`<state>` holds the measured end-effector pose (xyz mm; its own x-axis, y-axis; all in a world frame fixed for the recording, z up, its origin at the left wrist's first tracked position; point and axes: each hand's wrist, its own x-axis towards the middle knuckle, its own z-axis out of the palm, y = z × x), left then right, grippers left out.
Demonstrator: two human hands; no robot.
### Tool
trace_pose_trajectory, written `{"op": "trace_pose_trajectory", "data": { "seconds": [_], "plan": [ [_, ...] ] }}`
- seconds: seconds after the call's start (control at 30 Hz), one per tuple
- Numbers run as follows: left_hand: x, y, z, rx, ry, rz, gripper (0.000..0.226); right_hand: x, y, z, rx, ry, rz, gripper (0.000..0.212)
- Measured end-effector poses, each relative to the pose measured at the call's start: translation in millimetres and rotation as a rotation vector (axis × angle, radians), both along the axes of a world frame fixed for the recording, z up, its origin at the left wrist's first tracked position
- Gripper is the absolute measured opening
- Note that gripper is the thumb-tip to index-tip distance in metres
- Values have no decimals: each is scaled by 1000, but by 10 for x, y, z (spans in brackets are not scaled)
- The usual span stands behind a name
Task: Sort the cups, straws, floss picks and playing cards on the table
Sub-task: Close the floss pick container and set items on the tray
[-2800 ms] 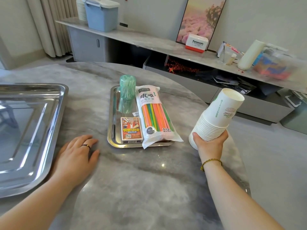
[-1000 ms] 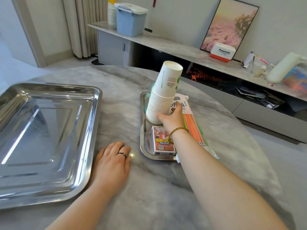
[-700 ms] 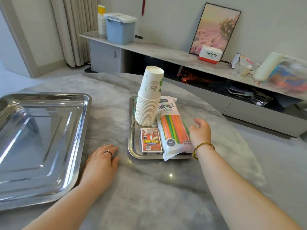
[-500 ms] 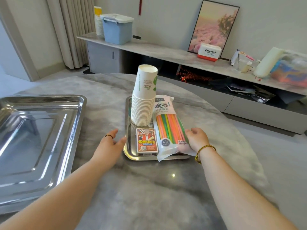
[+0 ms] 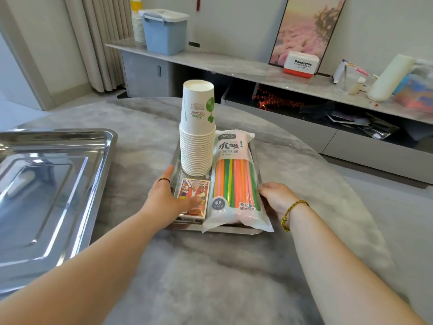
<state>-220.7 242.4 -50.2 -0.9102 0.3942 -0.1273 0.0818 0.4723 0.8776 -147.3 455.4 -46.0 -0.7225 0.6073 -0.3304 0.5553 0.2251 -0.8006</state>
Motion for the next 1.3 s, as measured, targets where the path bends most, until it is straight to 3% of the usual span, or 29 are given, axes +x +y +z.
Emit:
{"op": "trace_pose_trajectory", "data": {
  "seconds": [0.1, 0.4, 0.67, 0.93, 1.07, 1.3],
  "plan": [
    [36, -35, -8, 4, -19, 6, 96, 24, -70, -35, -38, 35, -51, 16],
    [219, -112, 176, 49, -15, 43, 89, 205, -265, -77, -79, 174, -146, 30],
    [152, -189, 379, -6, -3, 66, 93, 373, -362, 95, -82, 273, -123, 26],
    [70, -367, 821, 205, 138, 134, 102, 456, -651, 397, -115, 318, -36, 25],
    [35, -663, 1022, 308, 189, 169, 87, 397, -1024, 576, -133, 331, 22, 26],
    [-149, -1464, 1094, 301, 193, 337, 73, 63, -1863, 591, -194, 345, 94, 29]
  ]
}}
